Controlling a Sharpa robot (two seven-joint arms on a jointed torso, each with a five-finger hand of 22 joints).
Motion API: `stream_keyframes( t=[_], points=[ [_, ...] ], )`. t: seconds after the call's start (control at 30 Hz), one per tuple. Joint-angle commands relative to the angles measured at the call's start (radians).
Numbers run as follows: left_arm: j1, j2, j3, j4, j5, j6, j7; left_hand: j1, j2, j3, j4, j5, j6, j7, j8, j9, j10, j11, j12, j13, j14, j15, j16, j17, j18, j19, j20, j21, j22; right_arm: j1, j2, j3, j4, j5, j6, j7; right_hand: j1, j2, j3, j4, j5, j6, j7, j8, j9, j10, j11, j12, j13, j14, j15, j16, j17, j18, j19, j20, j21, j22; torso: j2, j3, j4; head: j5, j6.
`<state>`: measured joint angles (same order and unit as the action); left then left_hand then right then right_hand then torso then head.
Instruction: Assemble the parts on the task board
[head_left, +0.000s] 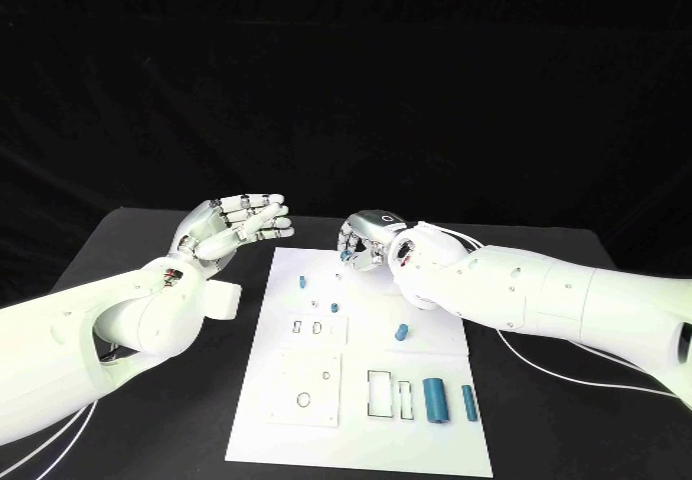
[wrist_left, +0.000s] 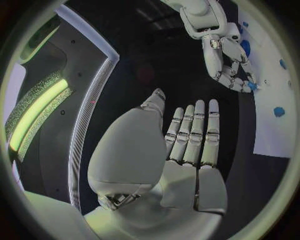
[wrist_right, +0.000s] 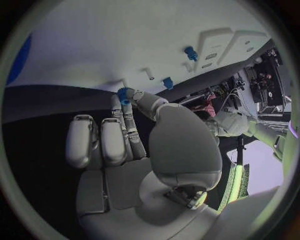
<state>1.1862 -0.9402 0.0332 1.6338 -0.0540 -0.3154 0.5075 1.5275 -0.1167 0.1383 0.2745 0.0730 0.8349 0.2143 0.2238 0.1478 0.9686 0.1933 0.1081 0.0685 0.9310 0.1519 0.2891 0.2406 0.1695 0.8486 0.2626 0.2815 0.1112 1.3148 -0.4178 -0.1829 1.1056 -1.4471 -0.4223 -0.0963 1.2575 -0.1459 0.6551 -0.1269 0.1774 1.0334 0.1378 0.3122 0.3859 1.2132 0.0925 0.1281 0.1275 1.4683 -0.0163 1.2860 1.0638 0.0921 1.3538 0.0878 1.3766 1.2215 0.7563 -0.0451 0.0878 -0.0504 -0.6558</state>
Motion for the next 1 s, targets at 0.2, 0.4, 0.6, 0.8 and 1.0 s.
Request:
stream_keyframes(
  t=[0.2,0.4,0.6,0.8,1.0],
  points=[
    [0.002,0.001,0.001,-0.003,0.003,0.018,0.006,0.009,-0.001,0.0,0.007,-0.006,-0.007,0.038,-0.003,0.0,-0.002,0.005,-0.003,-0.001,0.001,0.001,0.003,0.001,0.014,0.007,0.001,0.004,0.0,-0.008,-0.002,-0.005,0.01,-0.01,0.045,-0.005,0.002,0.008,0.006,0.002,0.007,-0.005,-0.001,0.002,0.002,0.021,-0.026,0.004,0.02,0.018,0.004,0.007,0.0,-0.016,0.0,0.006,0.003,0.0,0.001,0.0004,-0.0009,-0.001,0.002],
    [0.002,0.002,0.001,-0.007,0.003,0.017,0.005,0.009,-0.001,0.0,0.007,-0.006,-0.007,0.038,-0.003,0.0,-0.002,0.005,-0.003,-0.001,0.001,0.001,0.003,0.001,0.014,0.007,0.001,0.004,0.0,-0.008,-0.003,-0.005,0.015,-0.011,0.038,-0.007,0.002,0.008,0.006,0.002,0.007,-0.005,-0.001,0.003,0.002,0.021,-0.026,0.004,0.02,0.018,0.004,0.008,0.001,-0.016,0.0,0.006,0.003,0.0,0.001,-0.0005,0.0013,-0.003,0.004],
    [0.002,0.001,0.001,-0.009,0.003,0.017,0.005,0.009,-0.001,0.0,0.007,-0.006,-0.007,0.038,-0.003,0.0,-0.002,0.005,-0.003,-0.001,0.001,0.001,0.003,0.001,0.014,0.007,0.001,0.004,0.0,-0.008,-0.004,-0.005,0.016,-0.011,0.031,-0.007,0.002,0.008,0.006,0.002,0.007,-0.005,-0.001,0.003,0.002,0.021,-0.026,0.004,0.02,0.018,0.004,0.008,0.001,-0.016,0.0,0.006,0.003,0.0,0.002,-0.0001,0.001,-0.001,0.005],
    [0.002,0.002,0.001,-0.01,0.003,0.017,0.004,0.009,-0.001,0.0,0.007,-0.006,-0.007,0.038,-0.003,0.0,-0.002,0.005,-0.003,-0.001,0.001,0.001,0.003,0.001,0.014,0.007,0.001,0.004,0.0,-0.009,-0.004,-0.005,0.019,-0.011,0.034,-0.007,0.0,0.007,0.005,0.003,0.008,-0.006,0.0,0.003,0.004,0.02,-0.025,0.004,0.02,0.018,0.004,0.007,-0.001,-0.016,-0.001,0.006,0.002,-0.002,0.002,-0.0009,0.0023,-0.002,0.005],
    [0.002,0.001,0.001,-0.011,0.003,0.017,0.004,0.01,-0.001,0.0,0.007,-0.006,-0.009,0.038,-0.004,0.0,-0.003,0.006,-0.006,-0.001,-0.001,0.002,0.004,0.003,0.014,0.006,0.001,0.004,0.0,-0.009,-0.008,-0.005,0.019,-0.012,0.046,-0.013,-0.002,0.003,0.004,0.003,0.008,-0.01,0.0,0.003,0.006,0.017,-0.024,0.002,0.021,0.017,0.005,0.007,-0.003,-0.016,-0.002,0.007,0.002,-0.001,0.002,-0.0006,0.0021,-0.002,0.006]
  ],
)
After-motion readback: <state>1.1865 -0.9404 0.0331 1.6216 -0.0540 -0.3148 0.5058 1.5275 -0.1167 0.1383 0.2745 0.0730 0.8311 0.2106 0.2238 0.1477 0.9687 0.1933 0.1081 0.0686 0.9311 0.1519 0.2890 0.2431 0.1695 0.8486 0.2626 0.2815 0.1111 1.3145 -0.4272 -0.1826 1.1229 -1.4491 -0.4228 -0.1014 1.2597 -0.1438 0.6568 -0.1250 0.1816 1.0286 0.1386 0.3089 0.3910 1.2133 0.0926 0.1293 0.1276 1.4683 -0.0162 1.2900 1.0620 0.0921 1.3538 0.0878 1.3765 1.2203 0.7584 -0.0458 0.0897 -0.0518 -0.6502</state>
